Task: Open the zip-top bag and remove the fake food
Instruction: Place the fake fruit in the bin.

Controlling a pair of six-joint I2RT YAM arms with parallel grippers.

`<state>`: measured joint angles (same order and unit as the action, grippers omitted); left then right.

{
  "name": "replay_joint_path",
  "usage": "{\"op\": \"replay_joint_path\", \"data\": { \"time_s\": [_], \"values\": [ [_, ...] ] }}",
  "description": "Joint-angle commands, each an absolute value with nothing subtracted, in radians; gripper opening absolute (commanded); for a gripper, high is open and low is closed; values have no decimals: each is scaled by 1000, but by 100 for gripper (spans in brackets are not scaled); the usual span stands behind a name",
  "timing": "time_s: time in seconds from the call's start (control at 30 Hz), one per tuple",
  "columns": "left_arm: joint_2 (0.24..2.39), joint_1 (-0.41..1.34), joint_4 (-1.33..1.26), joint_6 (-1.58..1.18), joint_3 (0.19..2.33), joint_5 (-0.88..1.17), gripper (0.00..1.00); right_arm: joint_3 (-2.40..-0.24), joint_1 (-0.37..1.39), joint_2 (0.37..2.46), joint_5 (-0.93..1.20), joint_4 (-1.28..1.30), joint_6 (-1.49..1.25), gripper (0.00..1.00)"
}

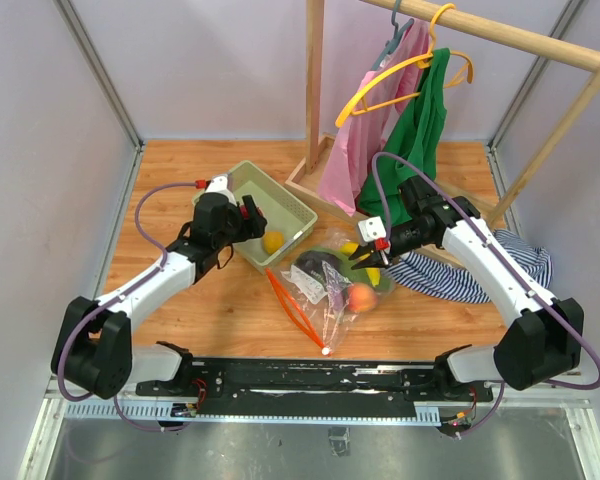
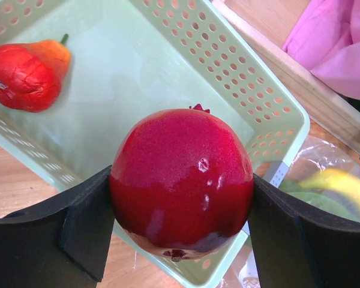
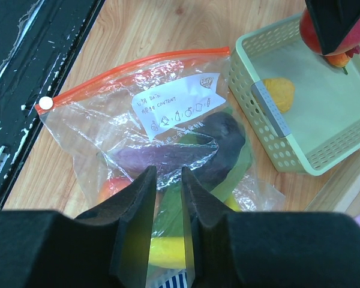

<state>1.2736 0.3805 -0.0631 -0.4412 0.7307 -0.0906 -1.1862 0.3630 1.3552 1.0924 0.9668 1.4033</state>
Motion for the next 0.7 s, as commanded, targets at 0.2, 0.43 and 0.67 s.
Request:
{"op": "replay_joint_path", "data": {
  "time_s": [0.2, 0.43, 0.67],
  "values": [
    [1302, 368, -49, -449, 776, -195, 1, -1189, 345, 1355, 1120, 991, 1424, 26],
    [1335, 366, -7, -470, 808, -270, 16, -1184, 341, 1355, 1121, 989, 1431, 27],
    [1358, 357, 7, -487, 821, -305, 55, -1182, 339, 1355, 1125, 989, 1434, 28]
  ]
}}
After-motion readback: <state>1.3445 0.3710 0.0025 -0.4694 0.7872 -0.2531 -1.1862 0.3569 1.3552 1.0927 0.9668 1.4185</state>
